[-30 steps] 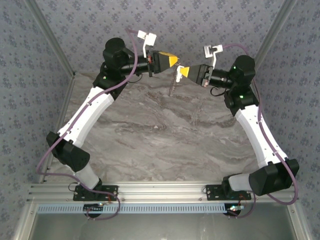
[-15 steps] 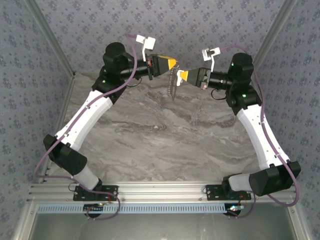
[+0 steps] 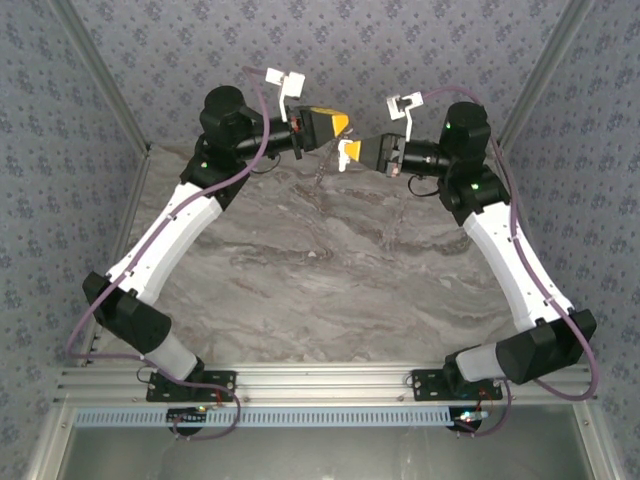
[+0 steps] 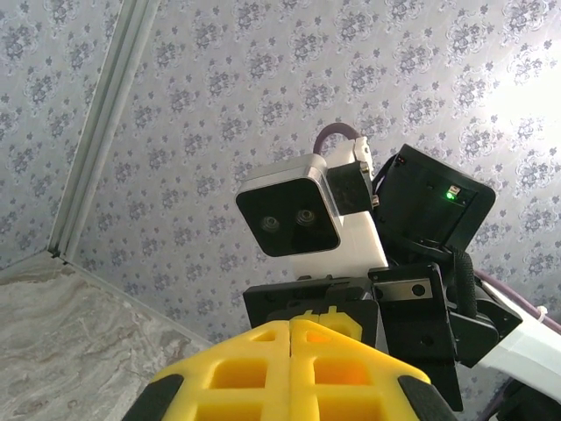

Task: Put the keys on the keyring

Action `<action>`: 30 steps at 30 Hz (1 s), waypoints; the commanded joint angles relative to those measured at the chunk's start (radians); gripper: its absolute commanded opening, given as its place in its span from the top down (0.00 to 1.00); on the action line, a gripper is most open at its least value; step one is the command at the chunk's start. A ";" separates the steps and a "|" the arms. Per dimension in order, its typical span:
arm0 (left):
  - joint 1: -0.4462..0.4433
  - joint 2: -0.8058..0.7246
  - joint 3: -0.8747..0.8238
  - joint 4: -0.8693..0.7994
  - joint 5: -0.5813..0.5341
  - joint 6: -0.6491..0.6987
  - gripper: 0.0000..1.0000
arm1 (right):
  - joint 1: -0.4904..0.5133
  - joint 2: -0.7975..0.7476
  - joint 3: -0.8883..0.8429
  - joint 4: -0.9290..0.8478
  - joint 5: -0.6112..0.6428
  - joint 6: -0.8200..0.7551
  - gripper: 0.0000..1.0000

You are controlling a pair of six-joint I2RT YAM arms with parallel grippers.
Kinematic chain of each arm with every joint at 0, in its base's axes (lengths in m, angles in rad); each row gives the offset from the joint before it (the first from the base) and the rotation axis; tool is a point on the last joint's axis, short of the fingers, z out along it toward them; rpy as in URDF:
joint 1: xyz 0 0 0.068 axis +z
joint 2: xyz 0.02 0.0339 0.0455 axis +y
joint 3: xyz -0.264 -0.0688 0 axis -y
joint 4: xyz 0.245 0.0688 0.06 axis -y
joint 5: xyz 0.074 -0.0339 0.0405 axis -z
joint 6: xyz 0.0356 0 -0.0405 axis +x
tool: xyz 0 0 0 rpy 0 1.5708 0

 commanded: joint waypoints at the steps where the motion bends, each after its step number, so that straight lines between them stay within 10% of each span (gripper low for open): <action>1: -0.011 -0.051 0.003 0.077 -0.005 -0.001 1.00 | 0.013 0.020 0.024 0.045 0.006 0.043 1.00; 5: -0.016 -0.053 -0.006 0.082 -0.005 -0.002 1.00 | 0.021 0.024 0.024 0.069 0.005 0.063 0.98; 13: -0.017 -0.051 -0.015 0.096 -0.029 -0.005 1.00 | -0.051 -0.061 -0.071 0.023 -0.003 0.039 0.50; 21: -0.016 -0.042 0.002 0.105 -0.019 -0.012 1.00 | -0.204 -0.193 -0.168 0.008 -0.026 0.062 0.45; 30: -0.016 -0.033 0.009 0.125 -0.008 -0.031 1.00 | -0.146 -0.130 -0.089 0.309 0.152 0.247 0.52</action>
